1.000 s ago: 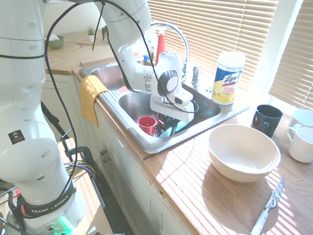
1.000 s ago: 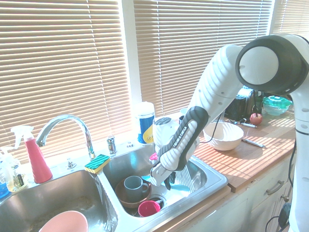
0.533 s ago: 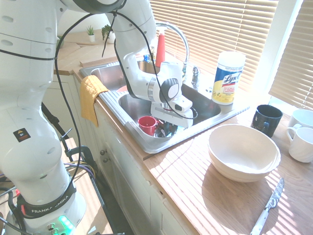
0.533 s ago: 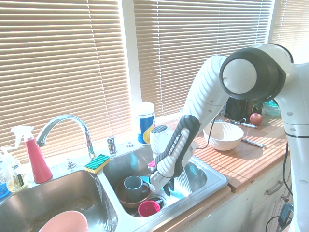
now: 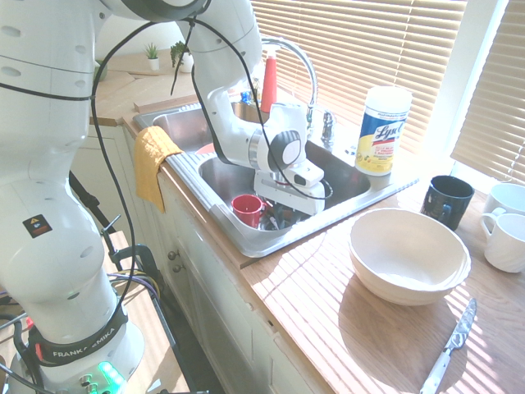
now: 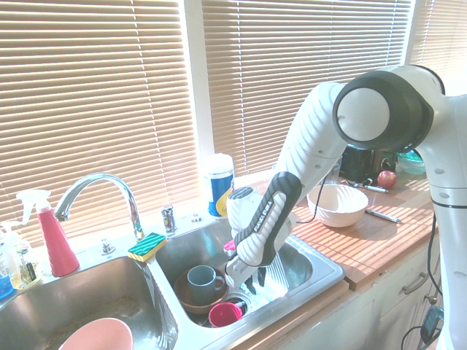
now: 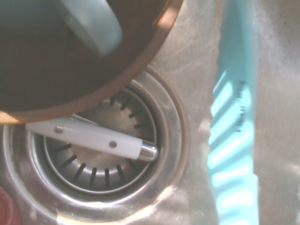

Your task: Put the knife into the sink

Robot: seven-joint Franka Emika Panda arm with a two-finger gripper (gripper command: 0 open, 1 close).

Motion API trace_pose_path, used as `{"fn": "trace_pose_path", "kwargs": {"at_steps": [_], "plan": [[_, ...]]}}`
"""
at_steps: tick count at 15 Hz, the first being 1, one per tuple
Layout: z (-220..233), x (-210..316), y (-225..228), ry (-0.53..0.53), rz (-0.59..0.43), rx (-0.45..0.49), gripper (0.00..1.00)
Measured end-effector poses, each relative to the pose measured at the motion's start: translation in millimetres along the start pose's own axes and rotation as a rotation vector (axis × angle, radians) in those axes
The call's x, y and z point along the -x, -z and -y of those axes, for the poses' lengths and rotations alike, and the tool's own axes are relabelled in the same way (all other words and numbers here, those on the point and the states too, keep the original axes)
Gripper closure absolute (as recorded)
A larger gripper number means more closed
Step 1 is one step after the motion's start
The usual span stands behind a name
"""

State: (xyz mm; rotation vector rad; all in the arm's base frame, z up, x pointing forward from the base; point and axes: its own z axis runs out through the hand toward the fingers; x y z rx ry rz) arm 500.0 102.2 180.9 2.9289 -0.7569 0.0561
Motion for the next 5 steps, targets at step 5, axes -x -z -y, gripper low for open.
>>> {"fn": "trace_pose_path", "kwargs": {"at_steps": [5], "plan": [[0.2,-11.0,73.9,-0.025,-0.064,-0.057,0.0]]}}
